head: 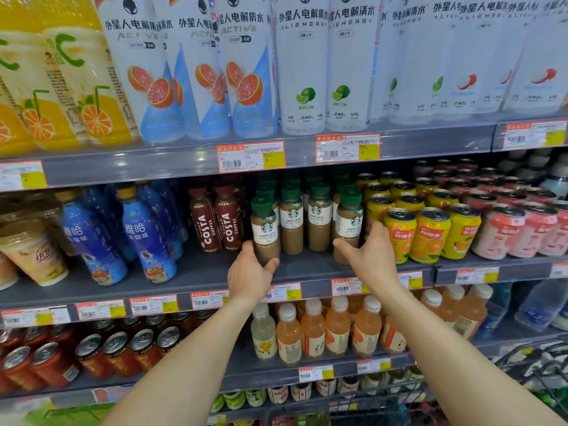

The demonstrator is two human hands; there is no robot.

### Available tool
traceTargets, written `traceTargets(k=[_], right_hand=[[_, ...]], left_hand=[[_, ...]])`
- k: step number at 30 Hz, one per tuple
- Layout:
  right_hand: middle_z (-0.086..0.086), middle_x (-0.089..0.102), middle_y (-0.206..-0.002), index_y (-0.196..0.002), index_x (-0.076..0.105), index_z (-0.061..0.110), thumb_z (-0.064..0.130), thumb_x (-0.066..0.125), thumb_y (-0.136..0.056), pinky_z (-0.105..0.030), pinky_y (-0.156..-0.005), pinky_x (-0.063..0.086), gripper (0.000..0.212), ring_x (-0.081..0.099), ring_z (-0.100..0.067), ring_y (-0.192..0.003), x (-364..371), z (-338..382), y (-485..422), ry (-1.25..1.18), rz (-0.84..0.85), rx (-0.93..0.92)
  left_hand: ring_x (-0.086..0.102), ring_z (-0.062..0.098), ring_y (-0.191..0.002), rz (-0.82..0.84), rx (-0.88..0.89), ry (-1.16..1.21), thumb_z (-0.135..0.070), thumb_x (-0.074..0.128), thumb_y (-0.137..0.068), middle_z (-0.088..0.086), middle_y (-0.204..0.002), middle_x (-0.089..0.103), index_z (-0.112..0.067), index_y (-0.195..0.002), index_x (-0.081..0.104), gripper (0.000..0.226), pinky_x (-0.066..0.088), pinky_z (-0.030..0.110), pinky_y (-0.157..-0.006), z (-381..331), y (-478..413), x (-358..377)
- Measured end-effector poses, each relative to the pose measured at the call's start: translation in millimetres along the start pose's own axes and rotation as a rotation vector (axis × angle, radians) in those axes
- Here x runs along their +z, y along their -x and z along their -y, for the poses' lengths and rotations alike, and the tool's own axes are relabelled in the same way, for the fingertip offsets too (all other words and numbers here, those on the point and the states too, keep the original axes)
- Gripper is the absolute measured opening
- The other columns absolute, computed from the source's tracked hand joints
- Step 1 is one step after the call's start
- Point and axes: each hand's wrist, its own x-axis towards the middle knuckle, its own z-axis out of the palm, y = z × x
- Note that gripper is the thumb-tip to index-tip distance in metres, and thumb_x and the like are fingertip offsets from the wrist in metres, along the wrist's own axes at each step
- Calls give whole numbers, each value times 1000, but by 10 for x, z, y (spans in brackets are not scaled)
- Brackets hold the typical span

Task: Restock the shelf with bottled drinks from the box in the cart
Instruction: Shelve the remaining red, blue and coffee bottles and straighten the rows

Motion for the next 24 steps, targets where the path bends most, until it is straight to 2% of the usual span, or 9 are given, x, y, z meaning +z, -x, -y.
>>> traceTargets(k=[5, 10, 13, 16, 19, 21, 24], right_hand=[[-10, 58, -129, -133, 46, 8, 29, 83, -76, -35, -87, 48, 71, 57, -30, -117, 6, 90, -79, -14, 93, 47], [-11, 62, -123, -129, 49, 9, 23, 78, -81, -34, -86, 47, 58, 59, -32, -114, 94, 11, -91, 37, 114, 49], [-12, 57, -126, -132, 47, 9, 30, 82, -77, -37, -91, 48, 69, 55, -31, -117, 63, 27, -93, 47, 114, 58], [-12, 48, -132, -141, 40, 10, 42, 79, -77, -41, -99, 43, 81, 45, -30, -124, -58, 146, -123, 70, 26, -67], [-9, 49, -135, -142, 42, 15, 45, 70, -83, -42, -103, 40, 72, 42, -29, -126, -208, 385, -299, 109, -87, -288], [-9, 53, -136, -139, 49, 16, 44, 69, -85, -41, -105, 38, 64, 40, -30, -127, -260, 566, -477, 202, -55, -398], [-6, 51, -143, -139, 53, 23, 43, 67, -87, -39, -108, 33, 57, 33, -32, -134, -277, 801, -718, 344, 103, -443]], left_hand=[[61, 28, -110, -9, 8, -8, -42, 72, -85, 3, -118, 65, -20, -126, 47, 52, 50, 41, -89, -19, 25, 6], [61, 27, -110, -4, 4, -1, -43, 72, -85, 2, -118, 66, -20, -127, 47, 54, 51, 42, -90, -27, 34, -10], [60, 27, -112, 6, 1, 15, -44, 74, -83, 3, -120, 65, -20, -128, 46, 58, 51, 43, -91, -13, 24, -10], [56, 27, -119, 23, -32, 109, -47, 79, -77, 5, -129, 59, -14, -133, 45, 73, 49, 42, -96, -19, -12, -37], [51, 26, -126, -21, -22, 198, -51, 81, -73, 6, -135, 53, -13, -139, 42, 85, 46, 45, -103, -45, -23, -108], [47, 24, -128, -120, 52, 172, -52, 79, -75, 5, -134, 52, -14, -139, 44, 83, 44, 43, -105, -103, -25, -196], [45, 24, -127, -257, 228, 74, -49, 77, -77, 6, -133, 55, -13, -138, 48, 77, 39, 38, -107, -296, -137, -364]])
